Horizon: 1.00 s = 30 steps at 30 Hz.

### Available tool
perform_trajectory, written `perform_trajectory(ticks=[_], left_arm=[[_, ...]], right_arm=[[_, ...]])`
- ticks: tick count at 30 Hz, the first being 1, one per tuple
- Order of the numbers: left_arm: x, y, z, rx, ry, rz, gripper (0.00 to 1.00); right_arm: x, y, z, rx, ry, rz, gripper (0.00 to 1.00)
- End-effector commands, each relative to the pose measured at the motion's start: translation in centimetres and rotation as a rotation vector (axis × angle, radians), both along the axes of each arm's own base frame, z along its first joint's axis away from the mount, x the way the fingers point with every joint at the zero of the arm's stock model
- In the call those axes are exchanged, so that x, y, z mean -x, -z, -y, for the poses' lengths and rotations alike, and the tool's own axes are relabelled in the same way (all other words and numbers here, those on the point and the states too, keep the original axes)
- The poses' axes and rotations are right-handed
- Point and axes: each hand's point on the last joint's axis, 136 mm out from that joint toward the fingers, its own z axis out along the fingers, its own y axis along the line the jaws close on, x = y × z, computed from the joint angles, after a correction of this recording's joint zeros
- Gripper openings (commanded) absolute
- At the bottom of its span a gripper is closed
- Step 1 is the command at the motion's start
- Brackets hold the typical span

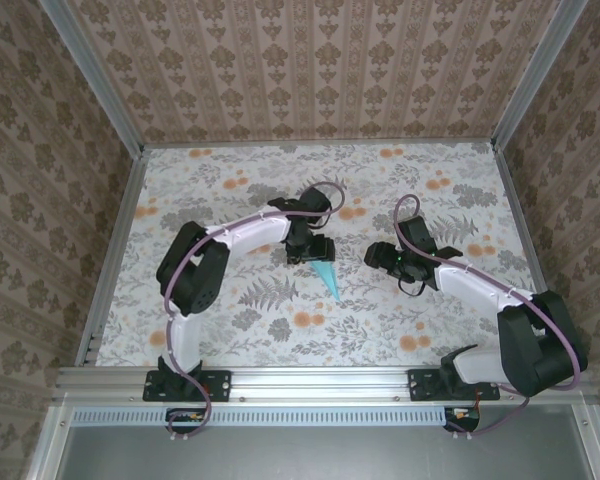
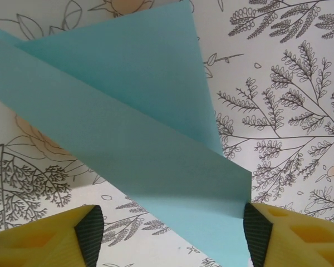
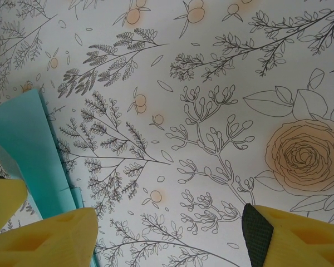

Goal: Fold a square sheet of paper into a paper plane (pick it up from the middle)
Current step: Turn over a paper plane at the center of the table.

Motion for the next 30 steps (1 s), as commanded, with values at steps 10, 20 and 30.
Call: perform_trajectory(ticks=[10,20,30], left_arm=[[1.0,0.3,-0.1,-0.069,0.057,-0.012,0.7],[0.5,-0.8,-2.2,-0.096,-0.002,0.039,0.44],[0.1,-0.9,-2.8,-0.057,-0.046,0.054,0.06]], right_arm=[[0.2,0.8,0.1,-0.012,0.025,-0.033,0.72],[0.1,1.1,0.0,-0.01,0.023,-0.045,0.72],[0.1,1.0,-0.3,-0.029,0.019,-0.05,0.71]])
